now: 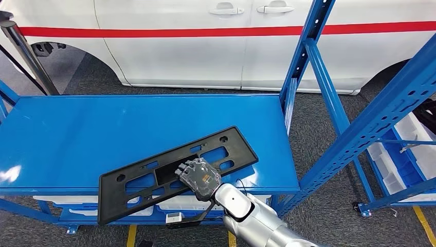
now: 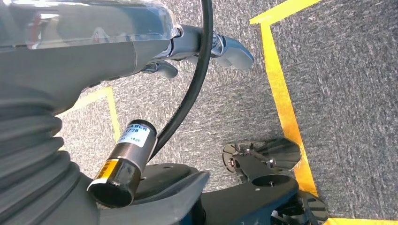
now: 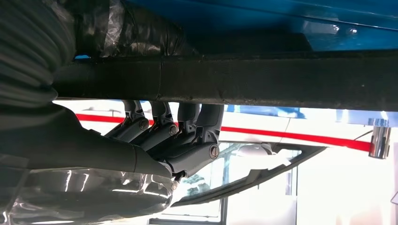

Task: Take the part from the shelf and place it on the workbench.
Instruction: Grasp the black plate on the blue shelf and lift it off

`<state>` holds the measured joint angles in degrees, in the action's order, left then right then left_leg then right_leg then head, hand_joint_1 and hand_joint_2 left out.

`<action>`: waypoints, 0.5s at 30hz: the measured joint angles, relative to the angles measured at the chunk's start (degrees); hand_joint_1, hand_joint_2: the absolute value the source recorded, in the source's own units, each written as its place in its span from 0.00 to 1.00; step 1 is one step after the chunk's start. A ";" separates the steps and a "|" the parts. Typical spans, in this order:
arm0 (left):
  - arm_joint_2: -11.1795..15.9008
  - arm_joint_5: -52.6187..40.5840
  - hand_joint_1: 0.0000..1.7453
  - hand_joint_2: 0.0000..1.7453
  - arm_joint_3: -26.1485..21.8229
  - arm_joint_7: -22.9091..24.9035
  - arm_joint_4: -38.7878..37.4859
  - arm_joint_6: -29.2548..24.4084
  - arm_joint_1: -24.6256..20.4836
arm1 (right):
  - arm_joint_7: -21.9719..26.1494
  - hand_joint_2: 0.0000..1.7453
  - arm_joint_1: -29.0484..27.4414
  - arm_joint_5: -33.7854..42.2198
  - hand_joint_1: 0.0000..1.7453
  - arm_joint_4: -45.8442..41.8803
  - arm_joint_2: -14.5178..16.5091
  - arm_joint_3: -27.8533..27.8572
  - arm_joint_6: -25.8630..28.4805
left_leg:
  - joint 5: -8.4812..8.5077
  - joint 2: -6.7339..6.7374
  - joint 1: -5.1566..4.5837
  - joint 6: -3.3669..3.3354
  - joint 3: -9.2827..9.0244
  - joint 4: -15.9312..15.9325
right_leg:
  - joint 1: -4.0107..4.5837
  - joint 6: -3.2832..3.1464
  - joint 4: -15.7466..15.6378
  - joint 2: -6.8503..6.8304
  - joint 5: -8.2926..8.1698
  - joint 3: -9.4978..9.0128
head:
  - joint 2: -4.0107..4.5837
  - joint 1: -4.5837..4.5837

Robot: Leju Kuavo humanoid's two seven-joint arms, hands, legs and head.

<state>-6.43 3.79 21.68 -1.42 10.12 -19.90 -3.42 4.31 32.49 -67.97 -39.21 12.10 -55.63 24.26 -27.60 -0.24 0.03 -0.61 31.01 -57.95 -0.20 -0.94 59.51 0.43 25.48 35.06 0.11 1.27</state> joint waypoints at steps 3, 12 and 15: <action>0.00 0.00 0.00 1.00 0.00 0.04 0.00 0.29 0.00 | -0.01 1.00 -0.32 -0.36 0.99 -0.01 -0.02 0.04 1.24 | -0.01 0.00 0.00 -0.01 0.00 0.00 | 0.00 0.00 0.00 0.00 0.00 0.00 | 0.00 0.00; 0.00 -0.12 0.00 1.00 0.00 0.52 0.00 0.99 0.02 | -0.21 1.00 -2.78 -4.29 0.99 -2.08 -0.25 1.20 8.18 | -0.06 -0.02 0.00 -0.03 0.07 0.00 | 0.01 0.02 0.00 0.01 0.01 0.07 | 0.00 0.00; 0.00 -0.12 0.00 1.00 0.00 0.52 0.00 0.99 0.01 | -0.50 1.00 -3.79 -5.65 0.99 -3.65 -0.25 2.18 10.02 | -0.08 -0.03 0.00 -0.05 0.10 0.00 | 0.01 0.04 0.00 0.01 0.03 0.11 | 0.00 0.00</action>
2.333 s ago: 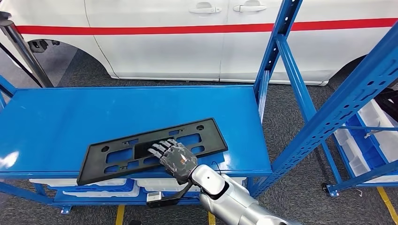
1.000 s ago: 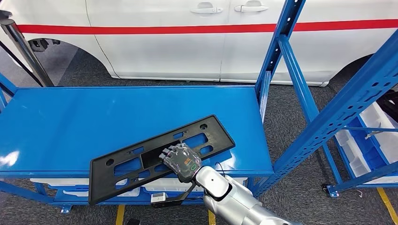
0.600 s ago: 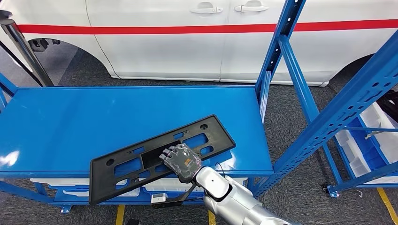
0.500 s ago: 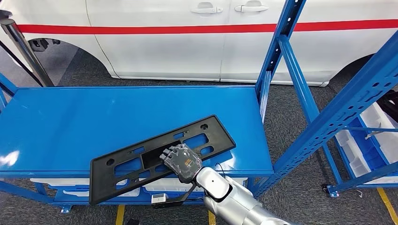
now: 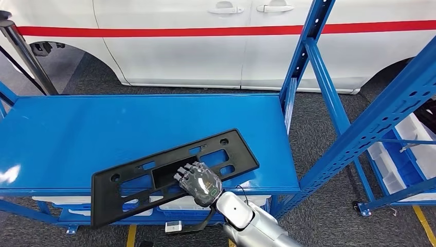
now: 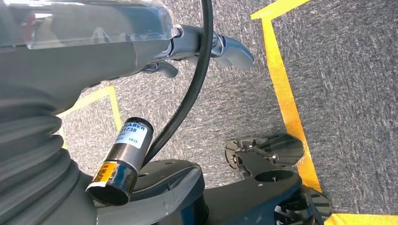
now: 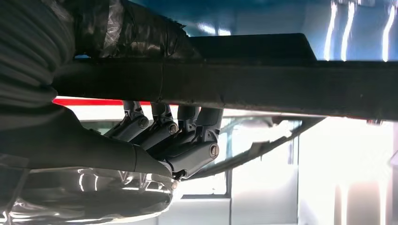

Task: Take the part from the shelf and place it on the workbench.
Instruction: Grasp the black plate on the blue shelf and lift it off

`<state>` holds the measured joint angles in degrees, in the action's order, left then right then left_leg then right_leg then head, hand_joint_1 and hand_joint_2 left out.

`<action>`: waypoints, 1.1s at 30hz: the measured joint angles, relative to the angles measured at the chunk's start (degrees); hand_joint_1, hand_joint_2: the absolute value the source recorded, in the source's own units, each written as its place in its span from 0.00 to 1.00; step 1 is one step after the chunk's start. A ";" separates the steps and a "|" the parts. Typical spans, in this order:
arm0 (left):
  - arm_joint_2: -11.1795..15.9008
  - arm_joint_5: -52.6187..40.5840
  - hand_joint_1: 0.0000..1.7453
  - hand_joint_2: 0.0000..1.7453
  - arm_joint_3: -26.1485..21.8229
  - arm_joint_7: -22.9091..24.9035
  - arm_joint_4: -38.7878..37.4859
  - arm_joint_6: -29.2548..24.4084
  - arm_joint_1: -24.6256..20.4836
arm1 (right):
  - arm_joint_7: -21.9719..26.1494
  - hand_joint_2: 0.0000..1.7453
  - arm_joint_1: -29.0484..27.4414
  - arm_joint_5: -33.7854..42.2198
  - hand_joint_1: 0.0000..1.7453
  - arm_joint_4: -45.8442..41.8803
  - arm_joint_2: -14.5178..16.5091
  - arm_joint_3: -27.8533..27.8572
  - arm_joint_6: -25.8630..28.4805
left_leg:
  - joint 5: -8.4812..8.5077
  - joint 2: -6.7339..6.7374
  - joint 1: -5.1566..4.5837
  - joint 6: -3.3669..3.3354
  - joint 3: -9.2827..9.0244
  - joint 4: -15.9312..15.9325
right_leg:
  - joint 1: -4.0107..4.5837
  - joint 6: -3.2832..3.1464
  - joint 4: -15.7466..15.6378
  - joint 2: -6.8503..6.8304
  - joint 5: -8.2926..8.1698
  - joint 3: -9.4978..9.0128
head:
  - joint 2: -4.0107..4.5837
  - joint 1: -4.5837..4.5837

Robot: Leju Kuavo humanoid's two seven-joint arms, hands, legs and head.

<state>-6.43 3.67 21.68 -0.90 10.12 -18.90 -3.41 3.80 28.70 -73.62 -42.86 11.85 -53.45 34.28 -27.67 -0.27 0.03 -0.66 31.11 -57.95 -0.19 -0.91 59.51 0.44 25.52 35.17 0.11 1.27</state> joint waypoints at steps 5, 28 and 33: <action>0.00 0.00 0.00 1.00 0.00 0.00 0.00 0.06 -0.01 | -0.10 1.00 -1.06 -0.90 0.99 -1.71 0.00 1.46 0.53 | -0.01 0.00 0.00 -0.01 0.02 0.00 | 0.00 0.01 0.00 0.00 0.01 0.02 | 0.00 0.00; 0.01 -1.14 0.00 1.00 0.42 -1.27 0.00 1.64 -0.05 | -1.71 1.00 -2.55 -6.47 0.99 -3.44 -0.13 2.73 2.15 | -0.23 0.00 -0.11 -0.31 0.23 -0.40 | -0.15 0.22 -0.10 -0.01 -0.05 0.04 | 0.00 -0.01; 0.00 -1.13 0.00 1.00 0.42 -1.19 0.00 1.98 -0.18 | -1.71 1.00 -2.57 -6.52 0.99 -4.13 -0.15 2.89 2.07 | 0.15 0.08 -0.03 -1.23 0.10 0.06 | -0.21 1.02 -0.34 -0.03 -0.18 -0.11 | 0.00 -0.01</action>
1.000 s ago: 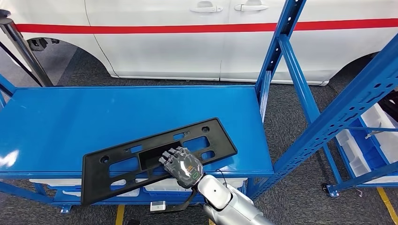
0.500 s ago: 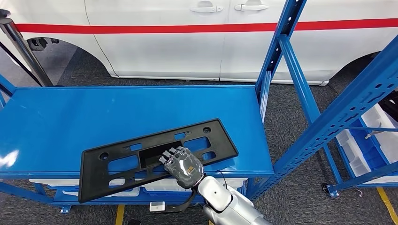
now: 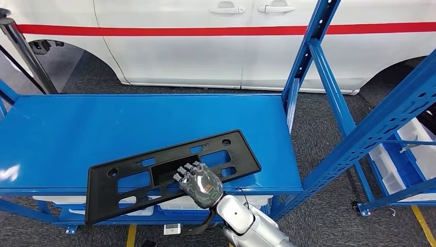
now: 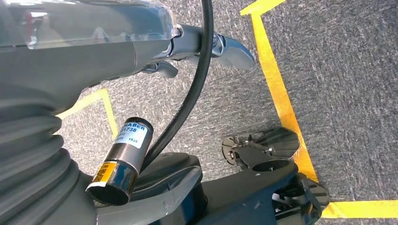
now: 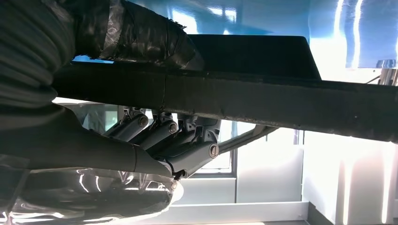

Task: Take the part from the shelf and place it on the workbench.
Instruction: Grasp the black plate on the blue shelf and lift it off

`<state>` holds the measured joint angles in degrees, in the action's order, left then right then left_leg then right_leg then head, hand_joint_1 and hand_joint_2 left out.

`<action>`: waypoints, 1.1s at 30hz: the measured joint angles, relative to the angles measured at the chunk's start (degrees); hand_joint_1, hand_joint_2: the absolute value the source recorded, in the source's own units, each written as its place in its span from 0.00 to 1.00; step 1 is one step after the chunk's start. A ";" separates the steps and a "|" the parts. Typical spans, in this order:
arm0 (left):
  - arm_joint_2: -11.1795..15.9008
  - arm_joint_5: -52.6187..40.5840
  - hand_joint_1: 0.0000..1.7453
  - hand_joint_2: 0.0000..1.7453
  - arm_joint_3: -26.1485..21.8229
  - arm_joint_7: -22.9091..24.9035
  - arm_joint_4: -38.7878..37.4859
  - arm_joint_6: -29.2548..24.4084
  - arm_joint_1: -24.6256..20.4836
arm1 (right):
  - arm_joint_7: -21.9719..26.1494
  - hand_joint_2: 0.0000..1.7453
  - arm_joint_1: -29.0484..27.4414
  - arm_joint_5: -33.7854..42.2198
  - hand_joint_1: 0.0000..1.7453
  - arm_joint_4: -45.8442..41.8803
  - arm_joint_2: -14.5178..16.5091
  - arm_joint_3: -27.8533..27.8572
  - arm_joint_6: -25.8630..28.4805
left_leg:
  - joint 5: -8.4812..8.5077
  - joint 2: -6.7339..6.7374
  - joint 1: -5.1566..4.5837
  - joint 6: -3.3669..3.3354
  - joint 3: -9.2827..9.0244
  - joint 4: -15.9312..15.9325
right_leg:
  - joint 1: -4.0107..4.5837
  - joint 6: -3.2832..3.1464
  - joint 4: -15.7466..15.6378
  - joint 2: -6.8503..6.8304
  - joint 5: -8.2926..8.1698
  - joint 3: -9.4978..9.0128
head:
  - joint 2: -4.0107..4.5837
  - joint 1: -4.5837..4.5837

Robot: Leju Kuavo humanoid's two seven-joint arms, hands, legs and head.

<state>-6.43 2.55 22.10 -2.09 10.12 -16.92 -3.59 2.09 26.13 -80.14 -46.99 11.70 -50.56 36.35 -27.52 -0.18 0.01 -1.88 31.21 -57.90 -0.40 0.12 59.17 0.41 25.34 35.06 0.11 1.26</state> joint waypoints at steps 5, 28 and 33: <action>-0.04 -0.06 0.00 1.00 0.02 0.02 0.00 0.10 -0.18 | -0.01 1.00 -0.14 -0.04 0.99 -0.34 -0.22 0.33 -0.14 | 1.04 0.38 0.35 -1.11 -0.48 1.25 | 0.02 0.53 12.81 -0.11 7.34 5.62 | 0.00 0.02; -0.11 -0.65 0.00 1.00 0.44 0.56 0.00 0.24 -0.98 | 0.63 1.00 -0.29 -0.27 0.99 -1.12 -0.49 1.32 -2.34 | -1.94 -0.07 0.71 2.39 -2.14 -0.63 | -0.21 -0.98 0.97 -0.40 -1.02 1.57 | 0.00 -0.01; -0.11 -0.89 0.00 1.00 0.46 0.68 0.00 0.26 -1.05 | 0.75 1.00 -0.34 -0.43 0.99 -1.37 -0.49 1.52 -2.38 | 0.05 0.19 0.79 0.04 -0.63 0.19 | -0.25 0.64 3.92 -0.24 1.62 3.24 | 0.00 0.05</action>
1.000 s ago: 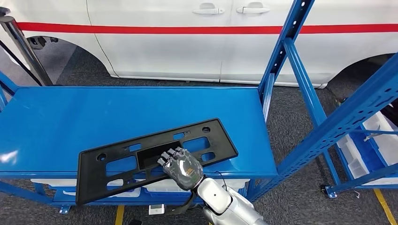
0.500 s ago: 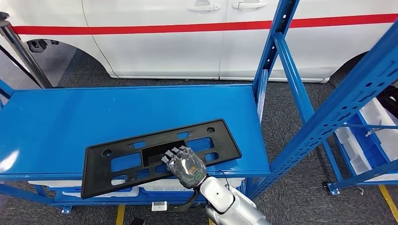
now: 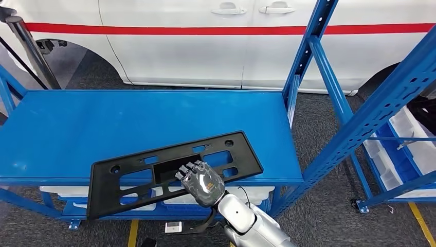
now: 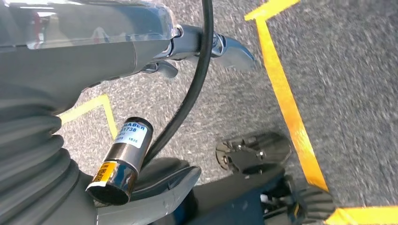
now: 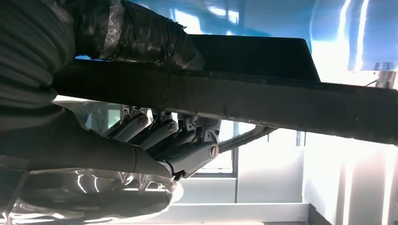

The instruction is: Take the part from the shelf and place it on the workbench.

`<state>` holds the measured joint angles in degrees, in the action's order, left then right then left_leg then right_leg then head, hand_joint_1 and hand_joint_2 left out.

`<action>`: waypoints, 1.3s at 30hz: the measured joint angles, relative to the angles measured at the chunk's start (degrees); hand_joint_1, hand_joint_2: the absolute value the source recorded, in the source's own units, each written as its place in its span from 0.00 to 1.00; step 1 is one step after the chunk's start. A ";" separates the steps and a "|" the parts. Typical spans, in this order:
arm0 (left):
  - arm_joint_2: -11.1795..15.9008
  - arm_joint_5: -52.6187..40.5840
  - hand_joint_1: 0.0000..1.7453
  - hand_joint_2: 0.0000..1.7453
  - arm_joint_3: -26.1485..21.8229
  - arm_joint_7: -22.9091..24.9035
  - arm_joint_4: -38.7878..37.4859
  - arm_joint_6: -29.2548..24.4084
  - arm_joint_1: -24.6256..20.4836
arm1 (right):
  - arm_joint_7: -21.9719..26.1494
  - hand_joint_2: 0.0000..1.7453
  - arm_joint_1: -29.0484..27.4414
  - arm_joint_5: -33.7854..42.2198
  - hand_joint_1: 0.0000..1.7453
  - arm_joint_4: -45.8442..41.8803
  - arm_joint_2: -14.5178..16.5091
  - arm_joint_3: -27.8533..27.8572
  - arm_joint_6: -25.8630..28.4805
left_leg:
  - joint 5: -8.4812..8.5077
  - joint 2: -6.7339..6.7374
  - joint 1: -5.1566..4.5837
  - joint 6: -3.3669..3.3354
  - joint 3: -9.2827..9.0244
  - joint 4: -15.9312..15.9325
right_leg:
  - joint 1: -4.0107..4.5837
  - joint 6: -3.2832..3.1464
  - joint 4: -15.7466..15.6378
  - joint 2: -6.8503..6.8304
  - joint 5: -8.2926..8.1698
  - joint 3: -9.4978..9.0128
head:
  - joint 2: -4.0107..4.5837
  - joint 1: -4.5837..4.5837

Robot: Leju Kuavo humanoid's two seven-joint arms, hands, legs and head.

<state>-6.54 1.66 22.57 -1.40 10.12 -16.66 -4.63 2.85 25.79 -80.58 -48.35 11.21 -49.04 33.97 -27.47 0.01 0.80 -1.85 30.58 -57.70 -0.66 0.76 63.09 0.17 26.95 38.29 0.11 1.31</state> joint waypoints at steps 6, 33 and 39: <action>0.01 -0.03 0.00 1.00 0.03 0.15 0.00 0.09 -0.04 | 0.10 1.00 -0.24 -0.16 0.99 -0.13 -0.10 0.27 -0.38 | 2.15 0.18 -0.74 -0.72 3.33 -0.64 | 0.06 -0.30 9.86 -0.03 5.71 0.59 | 0.00 0.02; 0.32 -0.42 0.00 1.00 0.80 0.30 -0.02 0.34 -0.52 | -1.64 1.00 -0.59 -4.36 0.99 -1.73 -0.18 1.85 -0.68 | 0.91 0.18 0.38 -0.08 2.19 -1.13 | -0.60 1.01 8.04 -0.34 5.37 3.54 | 0.00 -0.15; 0.34 -0.42 0.00 1.00 0.80 0.18 -0.02 0.41 -0.48 | -1.67 1.00 -0.80 -4.36 0.99 -2.25 -0.33 2.48 -0.80 | 3.80 0.17 -0.42 0.23 5.99 -1.47 | 0.10 -0.60 1.94 -0.21 3.02 -5.26 | 0.00 -0.18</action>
<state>-6.19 1.23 23.37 -1.22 10.10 -16.25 -5.11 1.18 24.99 -84.94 -50.60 10.87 -46.56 33.17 -23.67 0.18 0.38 -1.61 36.57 -59.17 -0.55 0.16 65.03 -0.04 29.98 33.03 0.11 1.13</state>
